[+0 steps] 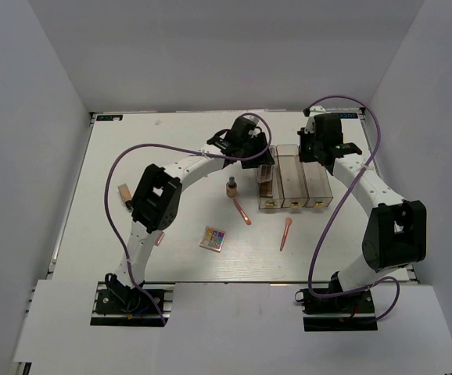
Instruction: Organize the makeup
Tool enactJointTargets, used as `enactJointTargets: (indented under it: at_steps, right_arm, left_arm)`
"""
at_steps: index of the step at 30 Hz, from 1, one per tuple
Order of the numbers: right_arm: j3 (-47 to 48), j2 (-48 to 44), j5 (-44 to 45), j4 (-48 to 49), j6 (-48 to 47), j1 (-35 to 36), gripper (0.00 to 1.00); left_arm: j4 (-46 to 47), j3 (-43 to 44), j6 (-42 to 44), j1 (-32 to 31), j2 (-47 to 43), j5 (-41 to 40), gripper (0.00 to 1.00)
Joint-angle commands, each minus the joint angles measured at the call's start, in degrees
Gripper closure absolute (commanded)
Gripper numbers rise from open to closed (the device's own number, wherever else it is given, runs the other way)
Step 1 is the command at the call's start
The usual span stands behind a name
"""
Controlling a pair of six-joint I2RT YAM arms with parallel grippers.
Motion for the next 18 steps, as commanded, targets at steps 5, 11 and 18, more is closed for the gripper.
enactJointTargets:
  at_steps: [5, 11, 18]
  right_arm:
    - [-0.78, -2.41, -0.33, 1.59, 0.27, -0.2, 0.9]
    - [-1.13, -2.68, -0.59, 1.51, 0.27, -0.21, 0.88]
    - [-1.31, -2.94, -1.47, 1.42, -0.08, -0.29, 0.81]
  left_arm:
    - [-0.72, 3.41, 0.58, -1.58, -0.72, -1.17, 0.41]
    - [-1.51, 4.21, 0.41, -1.58, -0.27, -1.34, 0.31]
    - [-1.95, 4.82, 0.4, -2.11, -1.06, -3.45, 0.21]
